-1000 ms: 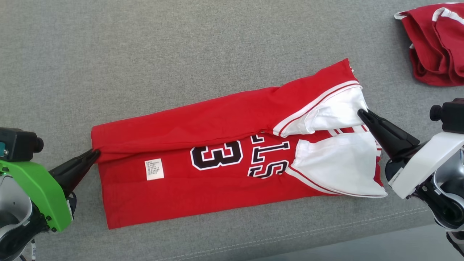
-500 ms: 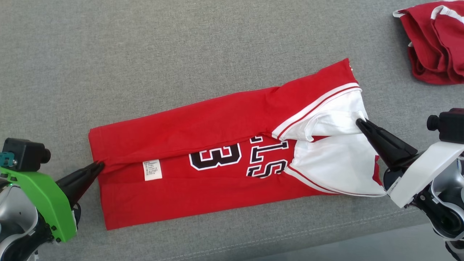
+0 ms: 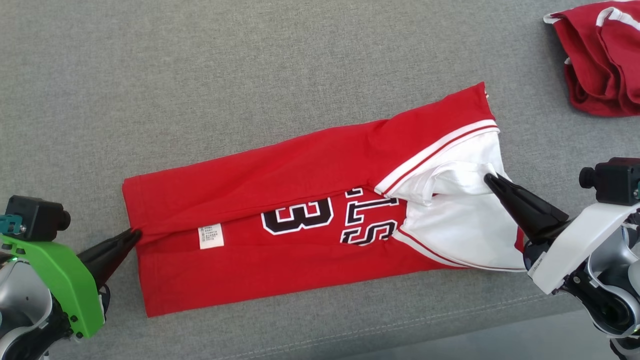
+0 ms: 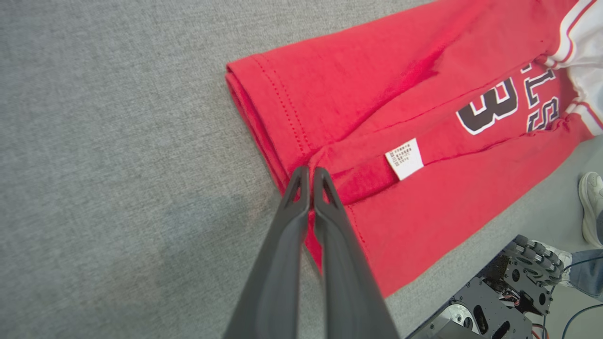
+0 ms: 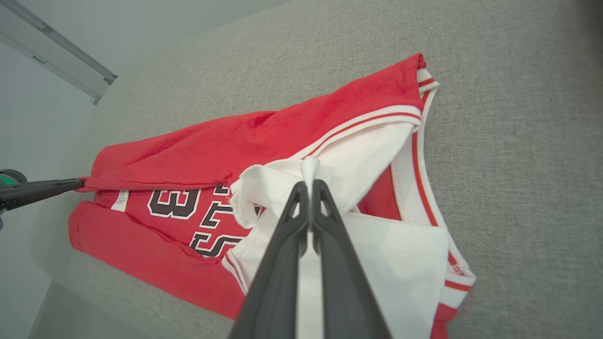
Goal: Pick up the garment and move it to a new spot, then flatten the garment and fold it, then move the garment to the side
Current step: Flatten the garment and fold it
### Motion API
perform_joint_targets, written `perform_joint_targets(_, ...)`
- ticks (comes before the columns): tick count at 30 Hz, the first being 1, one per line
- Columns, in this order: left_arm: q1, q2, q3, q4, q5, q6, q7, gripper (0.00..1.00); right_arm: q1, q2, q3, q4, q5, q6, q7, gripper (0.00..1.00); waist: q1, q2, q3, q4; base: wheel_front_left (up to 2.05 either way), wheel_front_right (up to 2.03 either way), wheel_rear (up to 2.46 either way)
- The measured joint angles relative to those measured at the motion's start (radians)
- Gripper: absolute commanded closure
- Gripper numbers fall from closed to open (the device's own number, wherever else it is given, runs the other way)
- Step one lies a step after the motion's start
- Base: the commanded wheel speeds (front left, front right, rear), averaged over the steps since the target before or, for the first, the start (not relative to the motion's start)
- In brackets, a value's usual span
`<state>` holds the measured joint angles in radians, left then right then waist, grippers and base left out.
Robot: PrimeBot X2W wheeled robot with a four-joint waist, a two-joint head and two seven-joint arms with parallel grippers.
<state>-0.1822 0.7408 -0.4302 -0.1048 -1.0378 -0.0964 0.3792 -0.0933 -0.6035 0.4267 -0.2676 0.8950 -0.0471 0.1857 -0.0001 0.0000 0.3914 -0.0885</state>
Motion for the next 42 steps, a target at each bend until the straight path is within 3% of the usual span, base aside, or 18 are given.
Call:
perform_joint_targets(10,0.016,0.004,-0.022,0.003,0.003,0.006,0.022,1.0,0.007,-0.001,0.01,0.017,0.0,0.0,0.004,1.0,0.0001,0.0,-0.001,-0.008,0.0,0.0,0.0)
perform_joint_targets(11,0.021,0.003,-0.026,0.004,0.003,0.008,0.026,0.91,0.008,-0.001,0.01,0.019,0.0,0.0,0.005,1.0,0.0001,0.0,0.0,-0.008,0.0,0.0,0.0)
perform_joint_targets(12,0.025,0.002,-0.028,0.007,0.003,0.01,0.026,0.72,0.01,-0.002,0.012,0.023,0.0,-0.003,0.012,0.6,0.0001,0.0,0.0,-0.008,0.0,0.0,0.0)
perform_joint_targets(13,0.025,0.002,-0.029,0.009,0.005,0.01,0.026,0.26,0.012,-0.005,0.016,0.03,0.0,-0.008,0.021,0.0,0.0001,0.0,0.0,-0.008,0.0,0.0,0.0)
perform_joint_targets(14,0.025,0.004,-0.029,0.011,0.014,0.016,0.026,0.0,0.017,-0.009,0.019,0.037,0.0,-0.008,0.03,0.0,0.0001,0.0,0.0,-0.008,0.0,0.0,0.0)
perform_joint_targets(20,0.025,0.025,-0.028,0.036,0.061,0.032,0.026,0.0,0.027,-0.021,0.039,0.068,0.003,-0.015,0.072,0.0,0.0001,0.0,-0.004,-0.008,0.0,0.0,0.0)
perform_joint_targets(27,0.027,0.045,0.015,0.013,0.137,0.094,-0.042,0.0,0.024,-0.03,0.015,0.071,0.027,-0.017,0.098,0.0,0.0001,0.0,-0.03,-0.015,0.0,0.0,0.0)
perform_joint_targets(36,0.033,-0.022,0.038,-0.079,0.243,0.176,-0.184,0.0,-0.005,-0.099,-0.103,0.098,0.067,-0.046,0.125,0.0,0.0001,0.0,-0.062,0.02,0.0,0.0,0.0)
perform_joint_targets(42,0.046,-0.079,0.034,-0.132,0.319,0.194,-0.27,0.0,-0.021,-0.097,-0.098,0.183,0.095,-0.055,0.183,0.0,0.0001,0.0,-0.082,0.067,0.0,0.0,0.0)
